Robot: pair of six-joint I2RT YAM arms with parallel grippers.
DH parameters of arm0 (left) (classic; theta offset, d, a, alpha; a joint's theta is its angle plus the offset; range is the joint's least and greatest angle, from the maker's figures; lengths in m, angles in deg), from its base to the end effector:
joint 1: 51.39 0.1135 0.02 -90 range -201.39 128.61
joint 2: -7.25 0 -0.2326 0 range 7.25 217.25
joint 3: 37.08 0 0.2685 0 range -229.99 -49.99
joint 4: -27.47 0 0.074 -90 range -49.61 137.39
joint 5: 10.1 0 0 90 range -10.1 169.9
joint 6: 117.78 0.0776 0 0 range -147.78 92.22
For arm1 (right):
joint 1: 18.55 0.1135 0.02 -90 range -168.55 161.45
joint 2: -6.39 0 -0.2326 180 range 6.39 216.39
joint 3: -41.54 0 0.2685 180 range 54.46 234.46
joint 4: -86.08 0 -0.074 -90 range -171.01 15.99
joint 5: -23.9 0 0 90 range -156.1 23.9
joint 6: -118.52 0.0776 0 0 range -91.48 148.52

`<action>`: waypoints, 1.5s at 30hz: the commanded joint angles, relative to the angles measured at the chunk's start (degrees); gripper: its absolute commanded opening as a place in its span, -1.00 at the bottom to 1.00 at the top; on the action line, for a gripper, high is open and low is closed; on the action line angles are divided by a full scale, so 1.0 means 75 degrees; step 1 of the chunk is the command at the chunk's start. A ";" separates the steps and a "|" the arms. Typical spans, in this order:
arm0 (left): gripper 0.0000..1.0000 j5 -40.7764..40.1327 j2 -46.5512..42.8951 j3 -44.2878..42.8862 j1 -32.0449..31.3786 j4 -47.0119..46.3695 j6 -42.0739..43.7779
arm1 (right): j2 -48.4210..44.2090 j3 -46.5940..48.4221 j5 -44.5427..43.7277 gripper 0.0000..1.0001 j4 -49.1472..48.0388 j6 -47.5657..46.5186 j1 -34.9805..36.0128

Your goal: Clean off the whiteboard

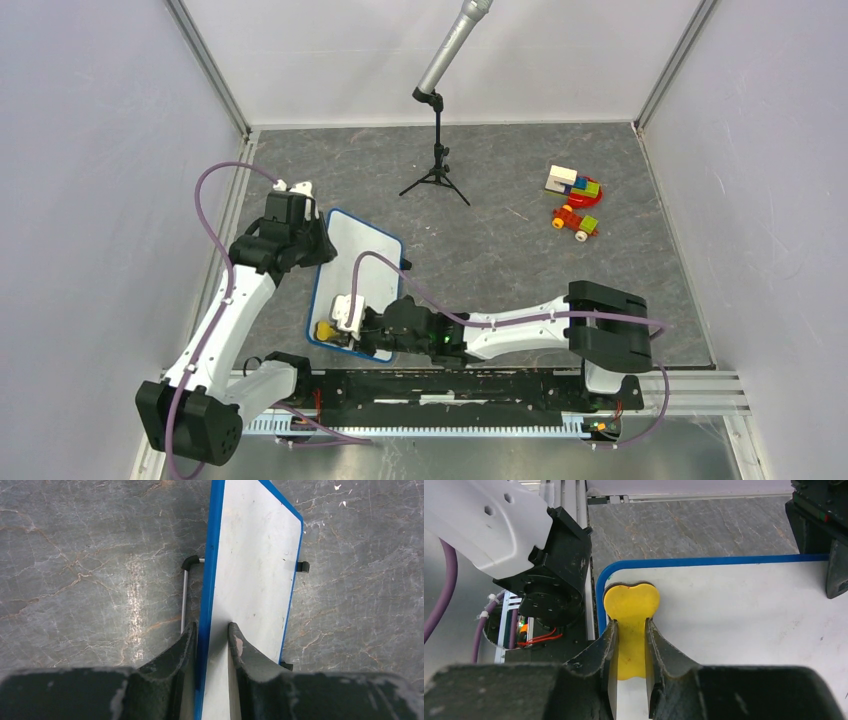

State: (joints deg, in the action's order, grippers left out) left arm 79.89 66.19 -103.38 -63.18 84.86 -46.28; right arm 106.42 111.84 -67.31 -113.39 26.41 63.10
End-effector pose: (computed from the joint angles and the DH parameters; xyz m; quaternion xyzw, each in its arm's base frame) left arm 0.2581 -0.0539 0.2310 -0.0550 0.9382 -0.0892 0.3299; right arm 0.0659 0.4379 0.1824 -0.5073 0.5759 0.4038 0.4979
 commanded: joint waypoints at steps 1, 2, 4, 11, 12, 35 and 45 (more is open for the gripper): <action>-0.96 -0.0262 -0.0033 0.0169 -0.0174 0.0288 -0.0580 | 0.0261 -0.0215 -0.0418 -0.64 0.0305 -0.0021 0.0048; -0.95 -0.0261 -0.0027 0.0168 -0.0180 0.0293 -0.0580 | 0.0210 -0.0456 -0.0494 -0.64 0.0251 0.0047 0.0028; -0.96 -0.0257 -0.0019 0.0168 -0.0180 0.0285 -0.0580 | 0.0091 -0.1123 -0.0669 -0.64 0.0092 0.0216 -0.0041; -0.96 -0.0253 -0.0092 0.0175 -0.0186 0.0212 -0.0463 | -0.0759 -0.2678 -0.1096 -0.64 0.0093 0.0970 -0.0344; -0.96 -0.0291 -0.0106 0.0153 -0.0186 0.0213 -0.0421 | -0.0980 -0.2709 -0.1214 -0.64 0.0222 0.0963 -0.0354; 0.62 -0.0200 -0.0634 -0.0814 -0.0186 0.0223 0.0494 | -0.4362 -0.3741 -0.3975 -0.51 0.5631 0.2157 -0.3300; 0.73 0.1632 -0.0866 -0.2005 -0.0192 -0.0375 0.0260 | -0.5707 -0.4509 -0.2655 -0.49 0.6495 0.2788 -0.6421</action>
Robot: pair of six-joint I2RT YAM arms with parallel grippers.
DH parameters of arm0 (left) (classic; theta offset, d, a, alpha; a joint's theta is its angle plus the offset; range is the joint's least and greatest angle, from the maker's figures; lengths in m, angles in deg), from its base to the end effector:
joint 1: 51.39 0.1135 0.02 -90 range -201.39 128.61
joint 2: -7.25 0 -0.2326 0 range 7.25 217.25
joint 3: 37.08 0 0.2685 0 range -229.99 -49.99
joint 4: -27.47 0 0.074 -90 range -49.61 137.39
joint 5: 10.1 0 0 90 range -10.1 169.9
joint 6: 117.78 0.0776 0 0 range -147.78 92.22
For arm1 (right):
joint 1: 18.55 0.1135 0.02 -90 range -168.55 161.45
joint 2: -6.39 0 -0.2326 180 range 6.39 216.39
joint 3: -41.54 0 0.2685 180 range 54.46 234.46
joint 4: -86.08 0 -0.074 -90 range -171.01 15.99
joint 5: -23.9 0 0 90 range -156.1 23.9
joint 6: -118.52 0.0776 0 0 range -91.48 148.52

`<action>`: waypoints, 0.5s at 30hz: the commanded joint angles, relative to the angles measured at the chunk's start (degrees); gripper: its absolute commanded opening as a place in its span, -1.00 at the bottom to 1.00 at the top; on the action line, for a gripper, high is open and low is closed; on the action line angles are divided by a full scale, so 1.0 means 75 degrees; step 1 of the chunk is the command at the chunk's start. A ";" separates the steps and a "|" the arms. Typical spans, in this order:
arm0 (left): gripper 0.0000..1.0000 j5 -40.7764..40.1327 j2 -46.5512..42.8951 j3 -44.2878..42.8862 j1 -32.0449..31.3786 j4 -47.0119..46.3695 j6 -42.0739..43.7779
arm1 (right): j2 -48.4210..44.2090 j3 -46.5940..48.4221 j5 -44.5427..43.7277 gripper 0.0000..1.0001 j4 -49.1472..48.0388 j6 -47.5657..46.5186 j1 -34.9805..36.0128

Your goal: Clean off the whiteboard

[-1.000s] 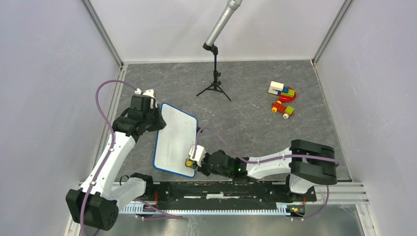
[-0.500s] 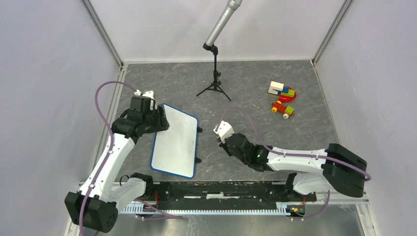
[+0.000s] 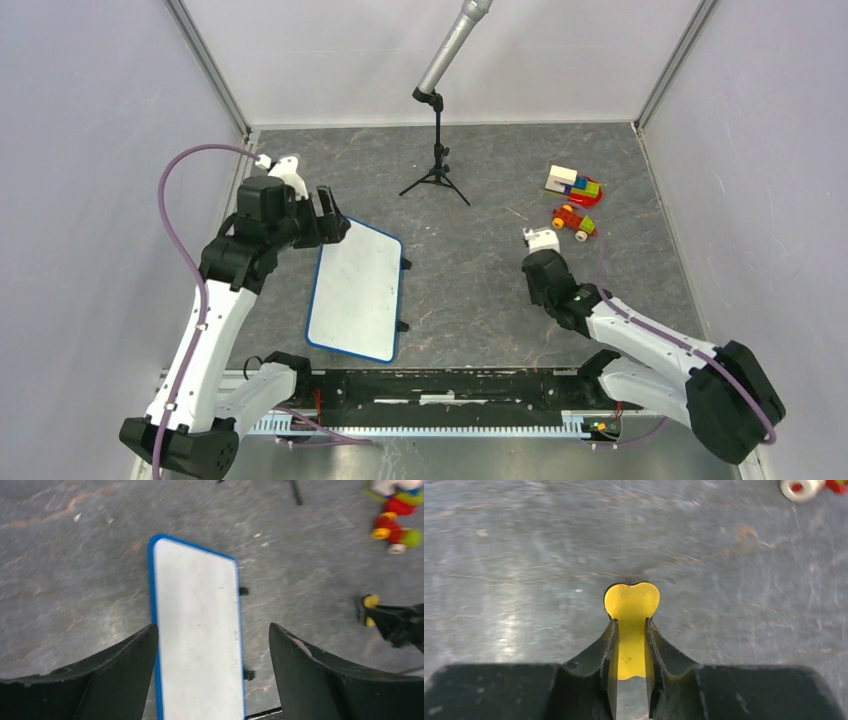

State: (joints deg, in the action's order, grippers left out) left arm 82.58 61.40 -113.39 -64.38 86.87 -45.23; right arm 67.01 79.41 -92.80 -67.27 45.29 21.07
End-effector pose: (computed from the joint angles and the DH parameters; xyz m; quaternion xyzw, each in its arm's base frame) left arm 0.2458 -0.0604 0.3116 -0.0245 0.8953 -0.1368 0.4231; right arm 0.2123 0.1305 0.1035 -0.1022 0.9103 -0.0314 0.3998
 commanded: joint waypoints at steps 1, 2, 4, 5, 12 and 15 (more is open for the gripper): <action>0.74 0.1574 -0.0261 -0.0732 -0.0031 -0.0887 0.0000 | -0.0470 -0.0154 0.0749 -0.48 0.0456 0.0230 -0.0982; 0.75 0.1887 -0.0324 -0.0766 -0.0032 -0.1124 -0.0146 | -0.0471 -0.0103 0.0706 -0.47 0.0563 0.0170 -0.1134; 0.77 0.2434 -0.0444 -0.0766 -0.0027 -0.1743 -0.0411 | -0.0465 -0.0006 0.0527 -0.46 0.0815 0.0094 -0.1309; 0.78 0.2655 -0.0533 -0.0732 -0.0033 -0.2007 -0.0521 | -0.0473 0.0012 0.0403 -0.43 0.0916 0.0130 -0.1365; 0.82 0.3577 -0.1002 -0.0438 -0.0029 -0.3861 -0.1210 | -0.0675 0.0321 0.0574 0.32 0.1292 0.0145 -0.1399; 0.84 0.3680 -0.1090 -0.0395 -0.0030 -0.4314 -0.1360 | -0.1100 0.0612 0.0672 0.78 0.1554 0.0001 -0.1403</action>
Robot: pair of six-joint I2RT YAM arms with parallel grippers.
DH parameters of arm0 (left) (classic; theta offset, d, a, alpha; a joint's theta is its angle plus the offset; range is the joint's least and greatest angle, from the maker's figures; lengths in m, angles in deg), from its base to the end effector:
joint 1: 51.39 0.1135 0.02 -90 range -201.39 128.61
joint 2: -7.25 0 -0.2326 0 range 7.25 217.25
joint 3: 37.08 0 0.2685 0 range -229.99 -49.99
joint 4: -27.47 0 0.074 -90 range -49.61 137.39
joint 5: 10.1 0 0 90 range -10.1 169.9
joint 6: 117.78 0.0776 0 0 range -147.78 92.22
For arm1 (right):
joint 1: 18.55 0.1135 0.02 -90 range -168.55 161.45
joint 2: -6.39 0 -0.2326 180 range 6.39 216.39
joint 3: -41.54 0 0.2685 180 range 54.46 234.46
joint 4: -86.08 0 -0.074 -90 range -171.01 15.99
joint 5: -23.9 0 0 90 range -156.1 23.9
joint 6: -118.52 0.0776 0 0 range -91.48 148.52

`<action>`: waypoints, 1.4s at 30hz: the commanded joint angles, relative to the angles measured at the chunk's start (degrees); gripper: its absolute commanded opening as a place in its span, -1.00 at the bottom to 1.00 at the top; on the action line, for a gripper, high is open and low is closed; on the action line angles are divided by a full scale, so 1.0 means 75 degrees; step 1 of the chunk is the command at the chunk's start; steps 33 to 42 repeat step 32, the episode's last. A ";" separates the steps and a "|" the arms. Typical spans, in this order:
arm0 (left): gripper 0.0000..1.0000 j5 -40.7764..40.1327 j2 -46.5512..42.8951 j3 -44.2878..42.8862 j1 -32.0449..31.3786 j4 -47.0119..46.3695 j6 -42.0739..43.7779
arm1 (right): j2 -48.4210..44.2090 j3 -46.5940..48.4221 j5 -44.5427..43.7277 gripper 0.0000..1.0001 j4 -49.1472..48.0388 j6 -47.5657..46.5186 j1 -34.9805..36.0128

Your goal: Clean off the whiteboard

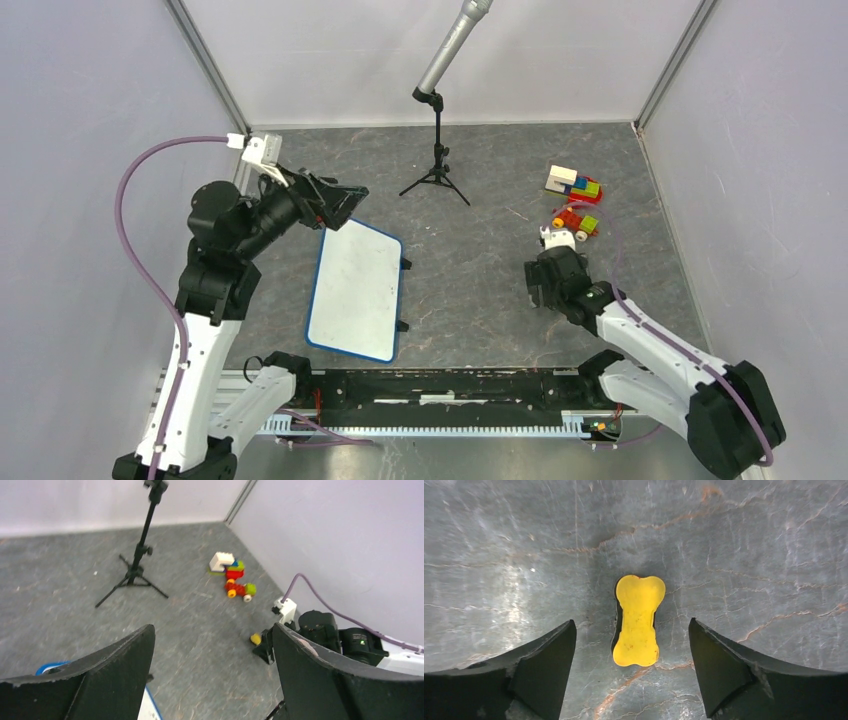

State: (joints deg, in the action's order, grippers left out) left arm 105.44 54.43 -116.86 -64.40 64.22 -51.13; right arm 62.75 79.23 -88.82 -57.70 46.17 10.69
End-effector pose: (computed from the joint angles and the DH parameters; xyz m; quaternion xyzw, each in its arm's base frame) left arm 0.2183 -0.0848 0.4183 0.0856 0.7248 -0.3610 0.5805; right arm 0.2147 0.0858 0.1021 -0.0353 0.9360 -0.0546 0.3460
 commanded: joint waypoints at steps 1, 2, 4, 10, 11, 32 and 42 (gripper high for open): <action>0.84 0.0669 -0.0171 0.0068 -0.0023 -0.1393 -0.0614 | -0.0709 0.0745 0.0153 0.87 0.0359 -0.0164 -0.0013; 0.84 0.0711 -0.0185 0.0068 -0.0029 -0.1488 -0.0644 | -0.0842 0.0882 0.0164 0.95 0.0471 -0.0205 -0.0025; 0.84 0.0835 -0.0217 0.0095 -0.0027 -0.1725 -0.0731 | -0.1127 0.1267 0.0362 0.96 0.0670 -0.0477 -0.0019; 0.89 0.0944 -0.0468 0.0006 -0.0025 -0.2758 -0.1068 | -0.1807 0.3385 0.0264 0.96 0.1342 -0.1303 -0.0025; 0.91 0.0985 -0.0560 0.0043 -0.0025 -0.3052 -0.1140 | -0.1900 0.3788 0.0192 0.96 0.1401 -0.1466 -0.0023; 0.99 -0.0540 -0.2131 0.0133 -0.0031 -0.4685 -0.0875 | -0.4290 0.5057 -0.0480 0.96 -0.0619 -0.2287 -0.0019; 0.99 -0.0540 -0.2131 0.0133 -0.0031 -0.4685 -0.0875 | -0.4290 0.5057 -0.0480 0.96 -0.0619 -0.2287 -0.0019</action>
